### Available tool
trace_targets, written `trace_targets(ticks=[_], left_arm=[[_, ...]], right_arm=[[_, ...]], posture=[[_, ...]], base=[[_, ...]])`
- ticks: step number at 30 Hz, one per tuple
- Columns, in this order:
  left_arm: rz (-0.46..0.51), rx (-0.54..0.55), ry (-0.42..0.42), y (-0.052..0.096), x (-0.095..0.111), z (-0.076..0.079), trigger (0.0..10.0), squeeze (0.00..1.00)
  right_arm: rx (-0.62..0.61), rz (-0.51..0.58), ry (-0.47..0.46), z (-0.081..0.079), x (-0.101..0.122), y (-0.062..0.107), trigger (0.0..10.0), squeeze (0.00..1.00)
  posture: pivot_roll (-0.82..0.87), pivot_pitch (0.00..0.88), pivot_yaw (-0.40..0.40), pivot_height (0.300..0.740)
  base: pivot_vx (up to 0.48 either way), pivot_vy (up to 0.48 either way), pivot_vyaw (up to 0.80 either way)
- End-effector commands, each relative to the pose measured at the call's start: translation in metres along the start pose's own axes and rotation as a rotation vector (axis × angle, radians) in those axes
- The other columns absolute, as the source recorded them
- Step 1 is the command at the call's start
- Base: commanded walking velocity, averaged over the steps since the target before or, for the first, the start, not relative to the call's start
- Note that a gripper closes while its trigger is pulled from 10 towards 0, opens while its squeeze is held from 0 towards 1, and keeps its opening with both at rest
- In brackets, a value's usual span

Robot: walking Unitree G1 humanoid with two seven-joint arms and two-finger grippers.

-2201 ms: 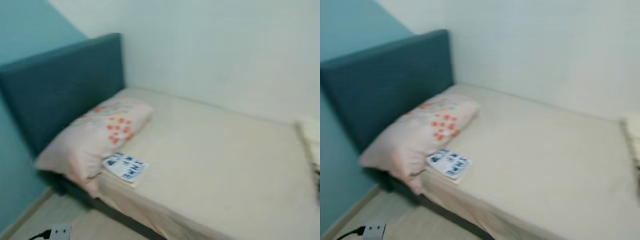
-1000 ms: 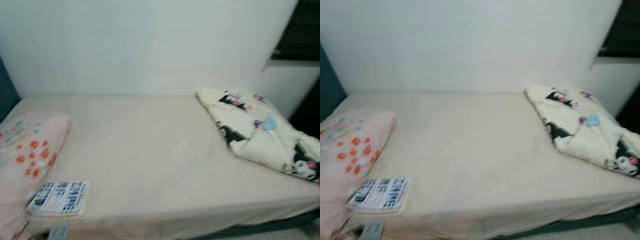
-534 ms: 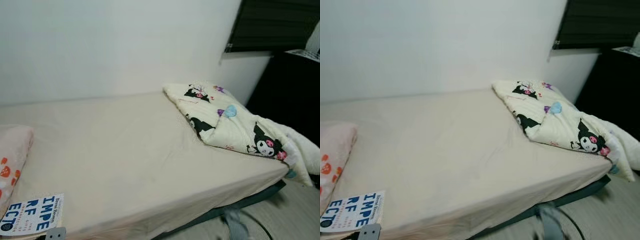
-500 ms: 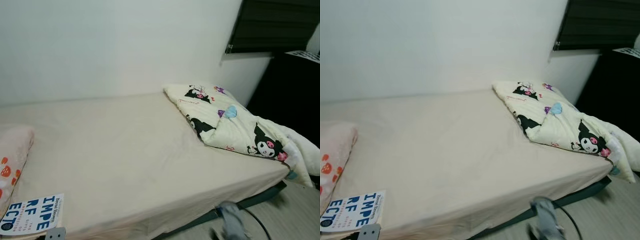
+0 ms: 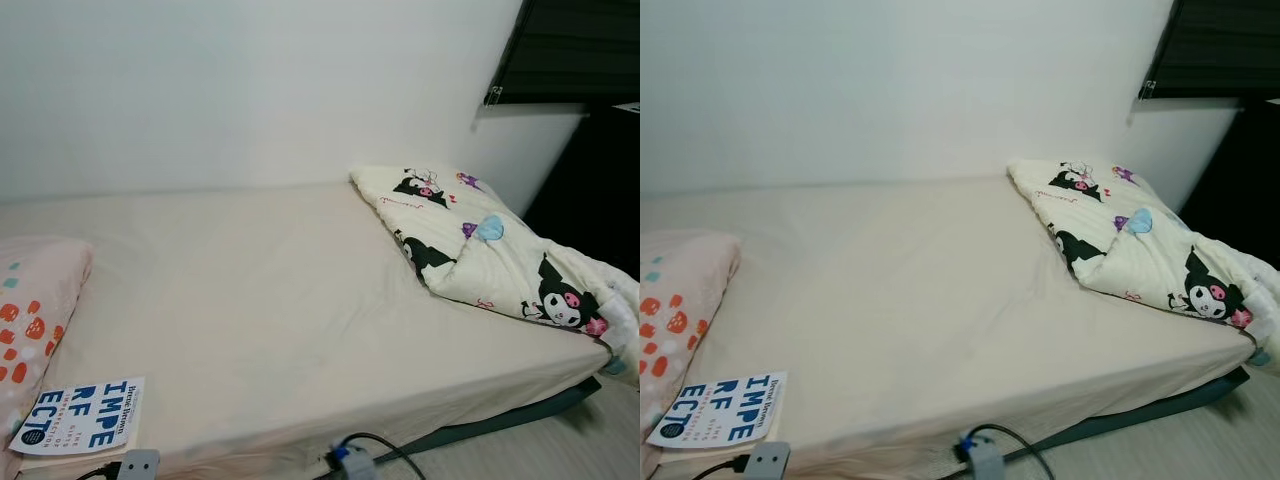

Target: Clean up the room

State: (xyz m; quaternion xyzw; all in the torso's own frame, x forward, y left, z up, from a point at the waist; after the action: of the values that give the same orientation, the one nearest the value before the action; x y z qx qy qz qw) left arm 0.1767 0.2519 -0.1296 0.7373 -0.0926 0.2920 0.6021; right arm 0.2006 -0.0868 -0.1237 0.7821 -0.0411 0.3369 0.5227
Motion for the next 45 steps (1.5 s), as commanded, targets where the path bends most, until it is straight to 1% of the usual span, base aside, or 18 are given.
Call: trace_targets(ticks=[1, 2, 4, 5, 8, 10, 11, 13, 14, 15, 21, 22, 24, 26, 32, 38, 42, 45], left_arm=[[-0.033, -0.013, -0.025, 0.002, -0.012, 0.007, 10.0, 0.00], [-0.039, -0.012, -0.028, 0.002, -0.015, 0.007, 10.0, 0.00], [-0.045, -0.011, -0.030, 0.002, -0.017, 0.005, 10.0, 0.00], [-0.048, -0.009, -0.031, 0.002, -0.018, 0.004, 10.0, 0.00], [-0.051, -0.009, -0.034, 0.002, -0.018, 0.003, 10.0, 0.00], [-0.053, -0.008, -0.037, 0.002, -0.018, 0.003, 10.0, 0.00], [-0.054, -0.008, -0.039, 0.002, -0.018, 0.002, 10.0, 0.00], [-0.054, -0.008, -0.039, 0.002, -0.018, 0.002, 10.0, 0.00], [-0.055, -0.008, -0.042, 0.002, -0.017, 0.002, 10.0, 0.00], [-0.054, -0.009, -0.044, 0.002, -0.016, 0.002, 10.0, 0.00], [-0.054, -0.013, -0.052, 0.002, -0.015, 0.003, 10.0, 0.00], [-0.054, -0.013, -0.052, 0.002, -0.015, 0.003, 10.0, 0.00], [-0.055, -0.015, -0.054, 0.001, -0.014, 0.003, 10.0, 0.00], [-0.057, -0.016, -0.056, 0.001, -0.014, 0.004, 10.0, 0.00], [-0.062, -0.019, -0.060, 0.002, -0.016, 0.005, 10.0, 0.00], [-0.067, -0.019, -0.063, 0.002, -0.018, 0.004, 10.0, 0.00], [-0.068, -0.019, -0.065, 0.002, -0.018, 0.003, 10.0, 0.00], [-0.067, -0.021, -0.068, 0.002, -0.017, 0.004, 10.0, 0.00]], right_arm=[[-0.020, 0.012, -0.029, 0.010, 0.003, 0.003, 10.0, 0.00], [-0.031, -0.003, -0.028, 0.016, -0.002, 0.006, 10.0, 0.00], [-0.049, -0.026, -0.035, 0.022, -0.011, 0.010, 10.0, 0.00], [-0.061, -0.041, -0.040, 0.023, -0.017, 0.011, 10.0, 0.00], [-0.067, -0.051, -0.041, 0.023, -0.021, 0.012, 10.0, 0.00], [-0.077, -0.069, -0.040, 0.022, -0.027, 0.012, 10.0, 0.00], [-0.092, -0.091, -0.039, 0.021, -0.036, 0.013, 10.0, 0.00], [-0.092, -0.091, -0.039, 0.021, -0.036, 0.013, 10.0, 0.00], [-0.140, -0.120, -0.070, 0.024, -0.051, 0.017, 10.0, 0.00], [-0.159, -0.123, -0.088, 0.027, -0.054, 0.019, 10.0, 0.00], [-0.193, -0.122, -0.114, 0.035, -0.058, 0.023, 10.0, 0.00], [-0.193, -0.122, -0.114, 0.035, -0.058, 0.023, 10.0, 0.00], [-0.215, -0.116, -0.103, 0.040, -0.057, 0.025, 10.0, 0.00], [-0.220, -0.104, -0.119, 0.043, -0.055, 0.026, 10.0, 0.00], [-0.216, -0.108, -0.091, 0.042, -0.055, 0.025, 10.0, 0.00], [-0.237, -0.105, -0.100, 0.044, -0.055, 0.026, 10.0, 0.00], [-0.259, -0.112, -0.109, 0.046, -0.057, 0.027, 10.0, 0.00], [-0.289, -0.127, -0.116, 0.051, -0.060, 0.030, 10.0, 0.00]], posture=[[0.11, 0.000, -0.088, 0.740], [0.11, 0.000, -0.088, 0.740], [0.11, 0.000, -0.087, 0.740], [0.10, 0.000, -0.083, 0.740], [0.10, 0.000, -0.083, 0.740], [0.10, 0.000, -0.077, 0.740], [0.10, 0.000, -0.075, 0.740], [0.10, 0.000, -0.075, 0.740], [0.10, 0.000, -0.063, 0.740], [0.09, 0.000, -0.061, 0.740], [0.09, 0.000, -0.056, 0.740], [0.09, 0.000, -0.056, 0.740], [0.08, 0.000, -0.054, 0.740], [0.08, 0.000, -0.052, 0.740], [0.08, 0.000, -0.051, 0.740], [0.08, 0.000, -0.048, 0.740], [0.08, 0.000, -0.047, 0.740], [0.08, 0.000, -0.046, 0.740]], base=[[0.000, -0.480, 0.00], [0.000, -0.480, 0.00], [0.000, -0.480, 0.00], [0.000, -0.480, 0.00], [0.000, -0.480, 0.00], [0.000, -0.480, 0.00], [0.000, -0.480, 0.00], [0.000, -0.480, 0.00], [0.000, -0.480, 0.00], [0.000, -0.480, 0.00], [0.000, -0.480, 0.00], [0.000, -0.480, 0.00], [0.000, -0.480, 0.00], [0.000, -0.480, 0.73], [0.000, -0.480, 0.73], [0.000, -0.480, 0.73], [0.000, -0.480, 0.21], [0.000, -0.480, 0.00]])
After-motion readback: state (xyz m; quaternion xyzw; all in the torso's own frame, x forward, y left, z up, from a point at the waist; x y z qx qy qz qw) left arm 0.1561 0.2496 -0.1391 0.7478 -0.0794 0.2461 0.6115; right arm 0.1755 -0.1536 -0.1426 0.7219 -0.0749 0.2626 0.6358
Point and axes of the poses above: a point about 5 cm out from each wrist's last joint towards the gripper, its own y axis pointing back from the gripper into the wrist, its own x axis along the axis of the wrist's last joint, z = x × y, the point moved 5 cm from there along -y, pointing out of the wrist towards the gripper, and after that the axes turned 13 degrees about y, right-handed, at the moved point
